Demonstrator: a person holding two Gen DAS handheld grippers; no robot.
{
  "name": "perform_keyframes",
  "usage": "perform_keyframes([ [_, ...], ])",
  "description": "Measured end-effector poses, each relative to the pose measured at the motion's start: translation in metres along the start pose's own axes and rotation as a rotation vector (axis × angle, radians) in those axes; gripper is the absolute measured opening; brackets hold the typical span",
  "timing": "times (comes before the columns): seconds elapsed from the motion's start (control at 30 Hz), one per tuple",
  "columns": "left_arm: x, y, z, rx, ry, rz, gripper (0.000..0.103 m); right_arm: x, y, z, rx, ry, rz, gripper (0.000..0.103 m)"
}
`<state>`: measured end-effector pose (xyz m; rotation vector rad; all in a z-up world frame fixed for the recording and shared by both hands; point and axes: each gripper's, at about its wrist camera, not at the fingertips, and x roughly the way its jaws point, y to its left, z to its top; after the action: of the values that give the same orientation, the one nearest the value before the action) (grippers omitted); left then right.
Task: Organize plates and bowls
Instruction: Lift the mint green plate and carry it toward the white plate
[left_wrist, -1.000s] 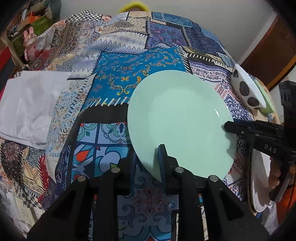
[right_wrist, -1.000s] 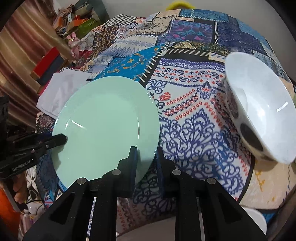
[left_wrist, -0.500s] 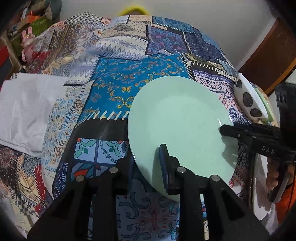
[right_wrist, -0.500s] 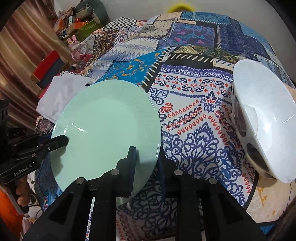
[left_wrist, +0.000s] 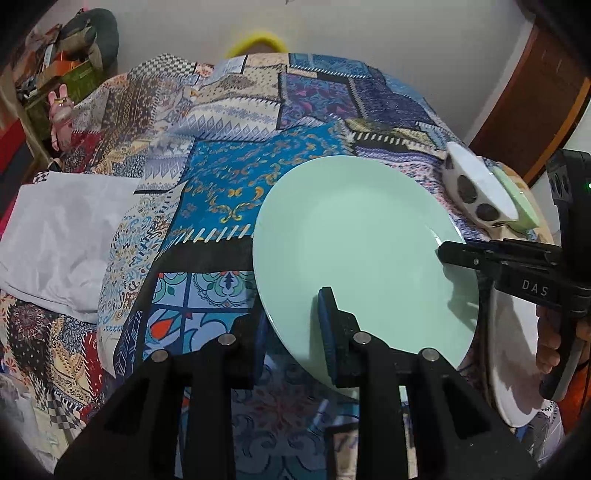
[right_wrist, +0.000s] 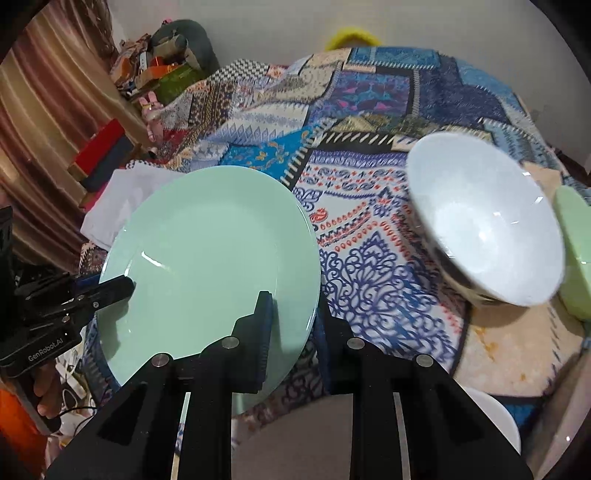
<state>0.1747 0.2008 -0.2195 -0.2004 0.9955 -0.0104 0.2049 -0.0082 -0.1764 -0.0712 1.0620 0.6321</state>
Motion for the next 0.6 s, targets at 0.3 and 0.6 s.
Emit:
perform_keyframes([
  [0.3,-0.043,-0.029,-0.003,0.029,-0.061,-0.019,0.026,-0.048,0.001,-0.008,0.002,-0.080,-0.019,0.020],
  [0.6,-0.083,-0.061,-0.009,0.052,-0.107,-0.036,0.026,-0.091,-0.003,-0.024,0.007,-0.136,-0.028,0.020],
])
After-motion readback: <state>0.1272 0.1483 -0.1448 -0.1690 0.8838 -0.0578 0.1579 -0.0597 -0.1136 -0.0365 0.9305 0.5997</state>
